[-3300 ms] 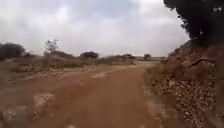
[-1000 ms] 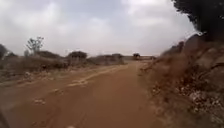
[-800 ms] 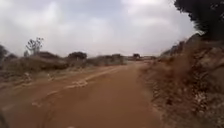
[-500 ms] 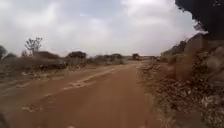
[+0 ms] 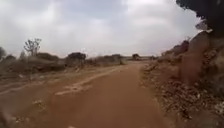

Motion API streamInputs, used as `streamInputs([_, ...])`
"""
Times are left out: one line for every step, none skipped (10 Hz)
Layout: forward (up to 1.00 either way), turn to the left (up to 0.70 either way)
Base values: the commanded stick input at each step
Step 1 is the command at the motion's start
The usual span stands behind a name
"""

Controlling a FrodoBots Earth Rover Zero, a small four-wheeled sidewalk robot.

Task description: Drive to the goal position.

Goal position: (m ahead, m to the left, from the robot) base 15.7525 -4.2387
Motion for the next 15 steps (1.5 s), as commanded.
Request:
streamInputs([0.50,0.00])
streamInputs([0.50,0.00])
streamInputs([0.50,0.00])
streamInputs([0.50,0.00])
streamInputs([0.50,0.00])
streamInputs([0.50,0.00])
streamInputs([0.50,0.00])
streamInputs([0.50,0.00])
streamInputs([0.50,0.00])
streamInputs([0.50,0.00])
streamInputs([0.50,0.00])
streamInputs([0.50,0.00])
streamInputs([0.50,0.00])
streamInputs([0.50,0.00])
streamInputs([0.50,0.00])
